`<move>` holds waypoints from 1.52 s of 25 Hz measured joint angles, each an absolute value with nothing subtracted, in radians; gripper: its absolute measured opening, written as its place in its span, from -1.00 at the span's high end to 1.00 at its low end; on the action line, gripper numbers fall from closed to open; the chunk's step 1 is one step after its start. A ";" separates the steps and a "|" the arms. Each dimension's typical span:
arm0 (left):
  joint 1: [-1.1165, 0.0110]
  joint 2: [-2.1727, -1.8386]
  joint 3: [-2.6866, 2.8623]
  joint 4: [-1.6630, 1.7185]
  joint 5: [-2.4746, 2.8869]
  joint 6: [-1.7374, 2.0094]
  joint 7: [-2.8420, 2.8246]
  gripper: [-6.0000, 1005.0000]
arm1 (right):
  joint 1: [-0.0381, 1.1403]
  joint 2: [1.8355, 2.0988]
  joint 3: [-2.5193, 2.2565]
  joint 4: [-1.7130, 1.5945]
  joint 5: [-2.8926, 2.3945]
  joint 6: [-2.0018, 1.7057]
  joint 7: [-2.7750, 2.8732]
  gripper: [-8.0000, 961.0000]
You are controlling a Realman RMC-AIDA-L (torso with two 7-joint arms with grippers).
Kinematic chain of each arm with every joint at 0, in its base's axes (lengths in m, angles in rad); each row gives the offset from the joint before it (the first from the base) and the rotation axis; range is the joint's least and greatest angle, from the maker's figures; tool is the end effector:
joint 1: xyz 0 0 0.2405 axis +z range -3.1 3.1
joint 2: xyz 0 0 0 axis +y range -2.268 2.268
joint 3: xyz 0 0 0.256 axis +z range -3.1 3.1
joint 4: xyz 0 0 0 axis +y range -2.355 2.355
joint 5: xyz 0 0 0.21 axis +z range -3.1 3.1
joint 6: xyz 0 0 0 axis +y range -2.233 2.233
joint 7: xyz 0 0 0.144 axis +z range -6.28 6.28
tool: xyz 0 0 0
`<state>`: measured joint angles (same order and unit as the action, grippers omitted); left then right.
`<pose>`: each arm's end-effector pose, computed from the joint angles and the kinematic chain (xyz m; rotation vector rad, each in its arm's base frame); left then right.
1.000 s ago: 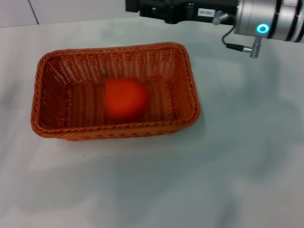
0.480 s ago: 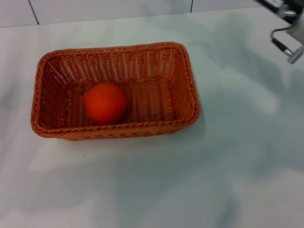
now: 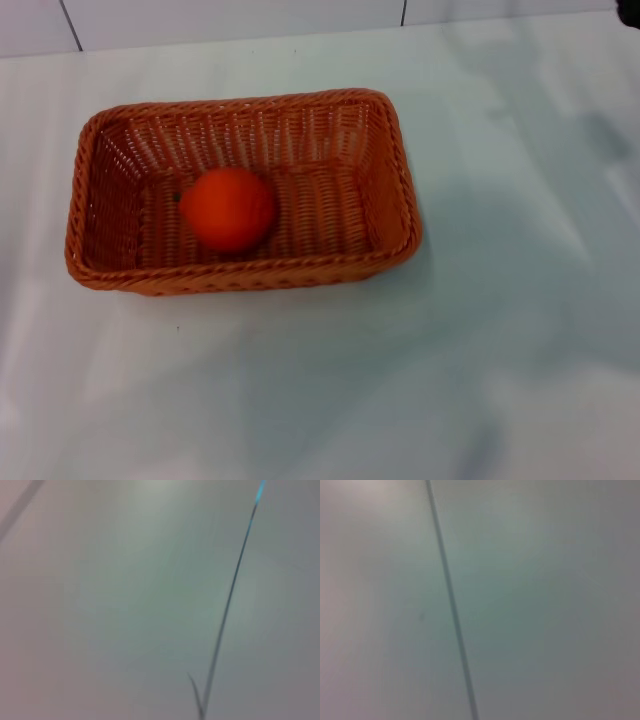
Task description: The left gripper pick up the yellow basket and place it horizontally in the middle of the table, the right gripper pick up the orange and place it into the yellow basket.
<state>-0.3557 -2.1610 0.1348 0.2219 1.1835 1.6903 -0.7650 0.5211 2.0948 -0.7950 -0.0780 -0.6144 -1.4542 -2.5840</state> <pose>-0.3264 0.2748 0.0635 -1.3069 -0.4860 -1.2920 0.2940 0.3458 0.0343 -0.5200 -1.5271 -1.3621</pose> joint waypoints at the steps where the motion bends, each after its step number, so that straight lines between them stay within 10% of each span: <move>1: -0.358 -2.162 0.124 0.181 1.168 1.711 -0.668 -0.56 | 0.517 2.094 -0.789 -0.079 -0.608 -1.453 -2.586 -0.97; 38: -0.363 -2.167 0.110 0.027 1.147 1.824 -0.382 -0.55 | 0.516 2.094 -0.685 -0.076 -0.586 -1.391 -2.592 -0.97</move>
